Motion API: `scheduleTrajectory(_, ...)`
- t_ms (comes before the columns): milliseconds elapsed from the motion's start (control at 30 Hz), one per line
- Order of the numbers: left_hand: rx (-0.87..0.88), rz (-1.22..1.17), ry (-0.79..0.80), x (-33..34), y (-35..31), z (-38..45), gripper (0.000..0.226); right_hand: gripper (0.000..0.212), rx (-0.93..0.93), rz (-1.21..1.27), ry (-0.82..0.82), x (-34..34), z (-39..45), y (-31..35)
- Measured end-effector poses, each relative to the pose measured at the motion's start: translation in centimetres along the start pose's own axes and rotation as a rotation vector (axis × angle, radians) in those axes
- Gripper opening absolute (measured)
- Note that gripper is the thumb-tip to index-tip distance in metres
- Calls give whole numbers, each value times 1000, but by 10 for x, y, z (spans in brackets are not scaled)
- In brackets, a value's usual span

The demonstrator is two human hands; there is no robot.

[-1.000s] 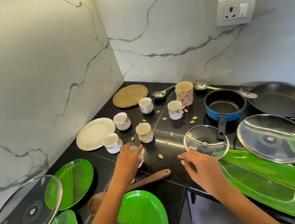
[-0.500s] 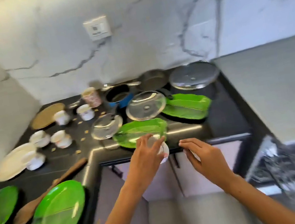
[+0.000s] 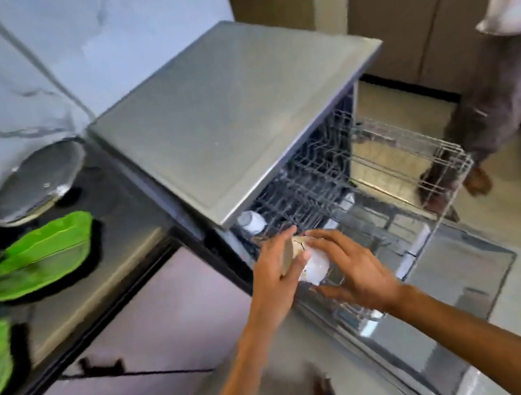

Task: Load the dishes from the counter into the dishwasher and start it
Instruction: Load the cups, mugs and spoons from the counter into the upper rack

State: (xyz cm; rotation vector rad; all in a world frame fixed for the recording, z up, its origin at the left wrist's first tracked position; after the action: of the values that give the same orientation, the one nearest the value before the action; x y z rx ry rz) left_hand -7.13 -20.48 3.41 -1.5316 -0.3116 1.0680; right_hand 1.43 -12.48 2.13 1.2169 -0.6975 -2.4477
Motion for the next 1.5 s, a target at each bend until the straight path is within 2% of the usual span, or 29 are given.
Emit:
scheduleTrajectory(100, 0, -28, 100, 39, 38, 14, 45, 77, -1, -59, 16, 8, -11, -45)
scheduleTrajectory(133, 37, 34, 117, 47, 52, 16, 45, 79, 10, -90, 28, 15, -15, -61)
scheduleTrajectory(267, 339, 718, 162, 68, 130, 16, 59, 78, 47, -212, 80, 40, -23, -110)
scheduleTrajectory(333, 398, 838, 229, 79, 165, 8, 61, 77, 72, -256, 120, 56, -21, -126)
scheduleTrajectory(467, 493, 890, 203, 79, 175, 13, 54, 73, 153, -290, 184, 91, -4, -147)
scheduleTrajectory(700, 371, 811, 145, 72, 187, 25, 61, 68, 125, -296, 387, 171, 53, -181)
scheduleTrajectory(833, 385, 804, 160, 74, 186, 23, 60, 70, 59, -281, 479, 206, 74, -177)
scheduleTrajectory(1033, 362, 814, 162, 75, 190, 22, 60, 71, 114, -249, 605, 250, 80, -190)
scheduleTrajectory(1167, 355, 833, 170, 76, 193, 22, 61, 65, 117, -183, 573, 255, 79, -196)
scheduleTrajectory(1300, 356, 847, 165, 76, 192, 22, 62, 69, 103, -132, 572, 252, 73, -200)
scheduleTrajectory(1500, 345, 864, 162, 77, 193, 22, 61, 66, 155, -161, 530, 253, 72, -198)
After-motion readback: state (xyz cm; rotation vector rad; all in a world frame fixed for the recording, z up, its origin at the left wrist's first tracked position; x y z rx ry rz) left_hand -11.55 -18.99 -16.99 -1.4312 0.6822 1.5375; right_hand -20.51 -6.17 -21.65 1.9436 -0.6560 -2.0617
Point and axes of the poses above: each hand's wrist, its own z-axis towards the middle knuckle, its own x-axis out of the palm, y = z × x, the point moved 10 cm from there along z, towards the middle knuckle, and after that the axes turned 9 degrees about -y, right-handed, at the moved point
